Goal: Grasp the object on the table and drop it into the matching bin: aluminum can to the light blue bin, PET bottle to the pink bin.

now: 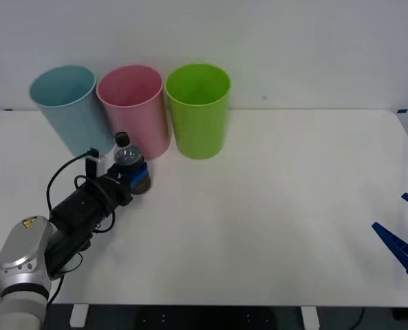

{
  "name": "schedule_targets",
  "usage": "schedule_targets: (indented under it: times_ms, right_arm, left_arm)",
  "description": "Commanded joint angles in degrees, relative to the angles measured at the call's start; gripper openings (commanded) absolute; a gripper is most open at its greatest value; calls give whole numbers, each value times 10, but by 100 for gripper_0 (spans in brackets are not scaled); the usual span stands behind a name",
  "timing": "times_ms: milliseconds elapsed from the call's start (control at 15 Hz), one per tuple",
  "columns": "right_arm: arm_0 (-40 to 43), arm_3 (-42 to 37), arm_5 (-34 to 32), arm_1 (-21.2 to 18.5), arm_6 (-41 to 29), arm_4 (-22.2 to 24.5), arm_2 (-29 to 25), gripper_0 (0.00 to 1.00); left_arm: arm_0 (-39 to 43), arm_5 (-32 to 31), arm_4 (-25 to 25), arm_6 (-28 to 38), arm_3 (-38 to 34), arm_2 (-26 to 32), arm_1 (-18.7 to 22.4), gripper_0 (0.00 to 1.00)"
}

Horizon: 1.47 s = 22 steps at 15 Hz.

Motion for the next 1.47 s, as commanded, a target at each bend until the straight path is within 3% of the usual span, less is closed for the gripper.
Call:
schedule_targets:
  times_ms: [67,400,667,1000,1467]
  right_arm:
    - [0,0,0,0,0,0,0,100]
    - [0,0,0,0,0,0,0,100]
    - [0,0,0,0,0,0,0,100]
    - [0,0,0,0,0,0,0,100]
    - [0,0,0,0,0,0,0,100]
  left_arm:
    - [27,-4,37,5,-25,-18,29,0]
    - [81,-16,127,13,-94,-51,94,0]
    - [121,-16,180,23,-165,-43,125,0]
    - [129,-17,210,58,-216,-40,171,0]
    - [90,-16,211,214,-281,-26,215,0]
